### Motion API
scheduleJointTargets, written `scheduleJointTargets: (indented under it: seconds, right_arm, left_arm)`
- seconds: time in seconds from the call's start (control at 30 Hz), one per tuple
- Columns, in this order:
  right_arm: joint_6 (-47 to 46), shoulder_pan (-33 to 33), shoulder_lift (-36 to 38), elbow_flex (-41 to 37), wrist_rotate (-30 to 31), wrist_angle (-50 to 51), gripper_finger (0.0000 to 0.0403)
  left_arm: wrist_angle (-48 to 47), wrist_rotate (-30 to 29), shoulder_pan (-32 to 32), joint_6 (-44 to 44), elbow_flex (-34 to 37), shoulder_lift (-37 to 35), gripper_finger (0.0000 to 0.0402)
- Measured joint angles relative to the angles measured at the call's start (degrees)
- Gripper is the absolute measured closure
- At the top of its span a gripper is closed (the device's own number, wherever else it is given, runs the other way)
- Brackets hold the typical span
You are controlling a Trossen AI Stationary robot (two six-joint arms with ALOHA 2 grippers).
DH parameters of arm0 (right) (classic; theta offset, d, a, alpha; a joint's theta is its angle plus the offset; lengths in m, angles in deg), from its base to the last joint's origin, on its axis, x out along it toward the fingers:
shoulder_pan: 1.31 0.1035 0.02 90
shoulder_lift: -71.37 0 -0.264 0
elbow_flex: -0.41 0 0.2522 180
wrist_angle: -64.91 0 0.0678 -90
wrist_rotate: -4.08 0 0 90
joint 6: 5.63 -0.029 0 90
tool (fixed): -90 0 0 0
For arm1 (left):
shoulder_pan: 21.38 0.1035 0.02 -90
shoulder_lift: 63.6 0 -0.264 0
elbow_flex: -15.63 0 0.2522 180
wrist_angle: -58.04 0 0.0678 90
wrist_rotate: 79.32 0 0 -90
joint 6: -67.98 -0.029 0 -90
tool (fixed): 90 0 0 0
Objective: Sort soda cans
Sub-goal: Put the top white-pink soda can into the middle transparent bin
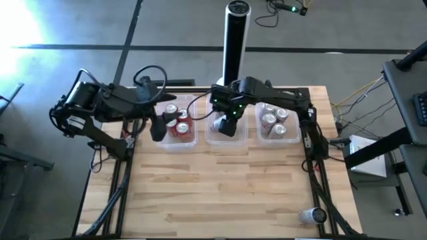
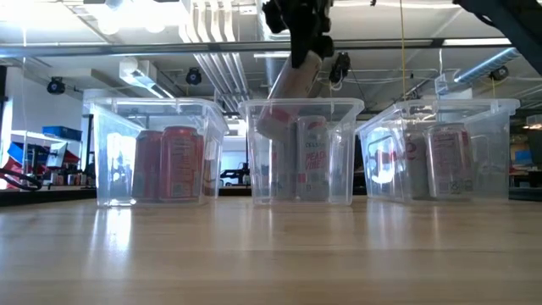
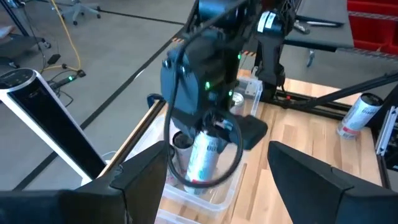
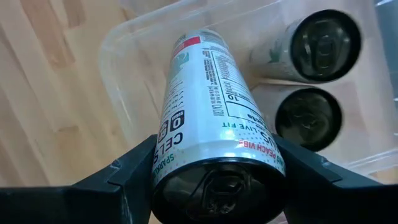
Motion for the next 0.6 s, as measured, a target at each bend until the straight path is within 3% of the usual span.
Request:
scheduleJointTargets:
  seconds: [0.27,0.6]
  right_arm:
    - [2.49,-0.29,-1.58,-1.89,0.02,-0.15,0.0154]
    - [2.06,-0.09,1.86,-14.07,0.09,0.04,0.0154]
  left_arm:
    - [0.15,-0.09,0.11,0.17,0.54,0.00,0.0141]
    - [0.29,-0.10,0.11,0.20,0.51,0.00,0.0141]
